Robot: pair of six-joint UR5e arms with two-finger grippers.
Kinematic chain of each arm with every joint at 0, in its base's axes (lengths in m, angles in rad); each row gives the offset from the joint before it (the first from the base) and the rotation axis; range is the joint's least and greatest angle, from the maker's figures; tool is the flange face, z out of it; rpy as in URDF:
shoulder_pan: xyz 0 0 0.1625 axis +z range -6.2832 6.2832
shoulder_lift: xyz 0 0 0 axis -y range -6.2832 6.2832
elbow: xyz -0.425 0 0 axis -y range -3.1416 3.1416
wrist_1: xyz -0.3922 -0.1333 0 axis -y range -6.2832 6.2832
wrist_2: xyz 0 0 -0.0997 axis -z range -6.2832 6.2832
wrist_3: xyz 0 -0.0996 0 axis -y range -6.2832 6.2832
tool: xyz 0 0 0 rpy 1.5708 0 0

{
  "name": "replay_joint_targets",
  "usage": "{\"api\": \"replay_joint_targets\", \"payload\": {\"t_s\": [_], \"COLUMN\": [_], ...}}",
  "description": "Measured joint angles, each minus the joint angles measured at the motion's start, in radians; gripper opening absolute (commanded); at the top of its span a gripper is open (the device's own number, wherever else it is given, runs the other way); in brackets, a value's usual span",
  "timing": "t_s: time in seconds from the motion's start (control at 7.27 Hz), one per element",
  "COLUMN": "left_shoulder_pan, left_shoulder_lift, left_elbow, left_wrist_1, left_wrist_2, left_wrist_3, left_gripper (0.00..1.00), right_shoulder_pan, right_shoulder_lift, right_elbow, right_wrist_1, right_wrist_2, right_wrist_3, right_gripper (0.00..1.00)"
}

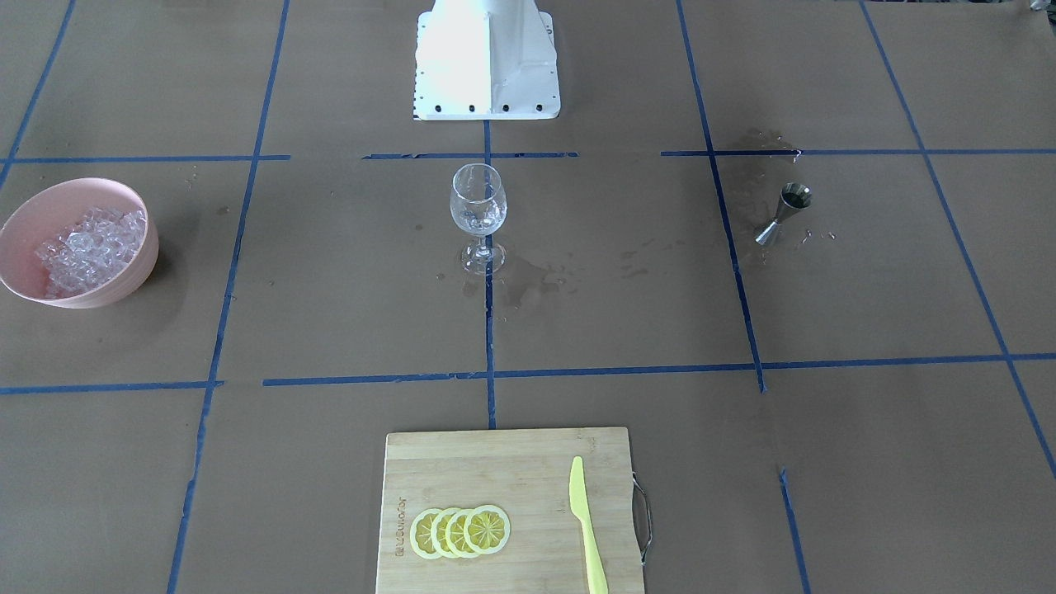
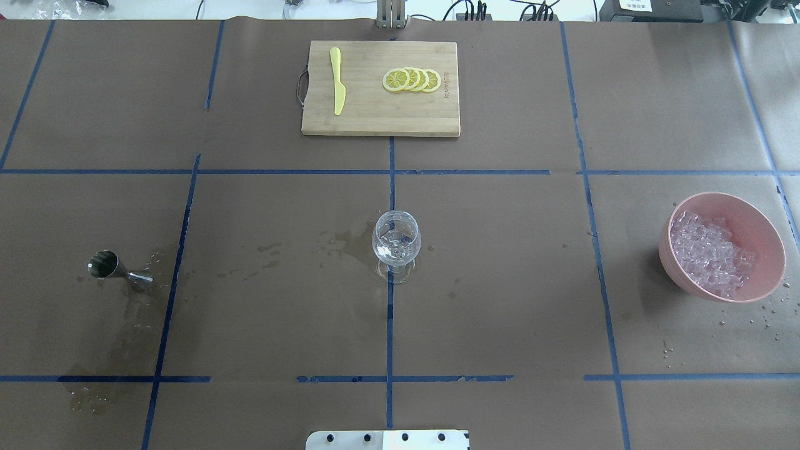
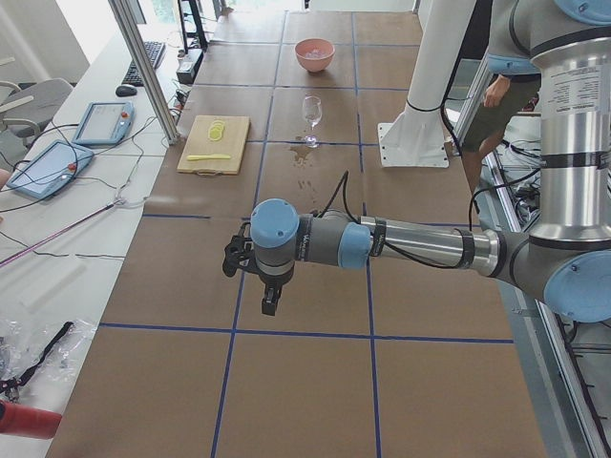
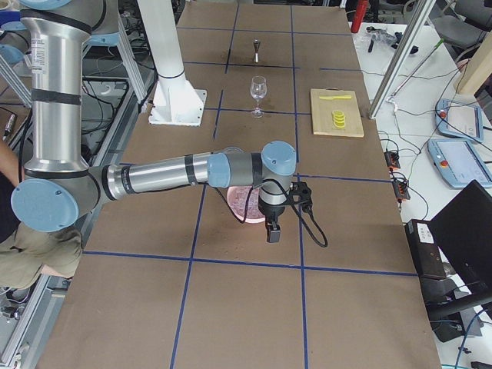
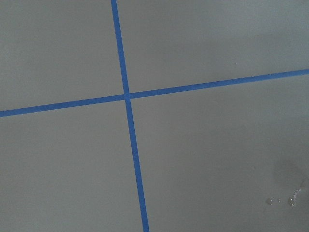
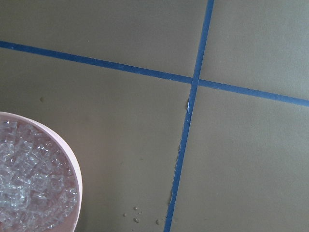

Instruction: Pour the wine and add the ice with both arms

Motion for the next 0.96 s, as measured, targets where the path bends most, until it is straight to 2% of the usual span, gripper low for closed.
{"api": "replay_joint_targets", "payload": {"t_s": [0.41, 0.96], "left_shoulder_pan": [0.006, 0.044], "left_shoulder_lift": [0.0, 0.022], "left_elbow": [-0.003, 0.001], "left_wrist_1": [-0.042, -0.292], "left_wrist_2": [-0.007, -0.034], "left_wrist_3": [0.001, 0.001], "left_gripper": [1.0, 1.0], "right_shoulder_pan": [0.0, 0.0], "right_shoulder_lift": [0.0, 0.003], "right_elbow": [-0.001, -0.001], "right_wrist_1": [0.001, 0.001], "right_wrist_2": [-0.002, -0.004], "right_wrist_3": [-0.001, 0.001], "right_gripper": [1.0, 1.0]}}
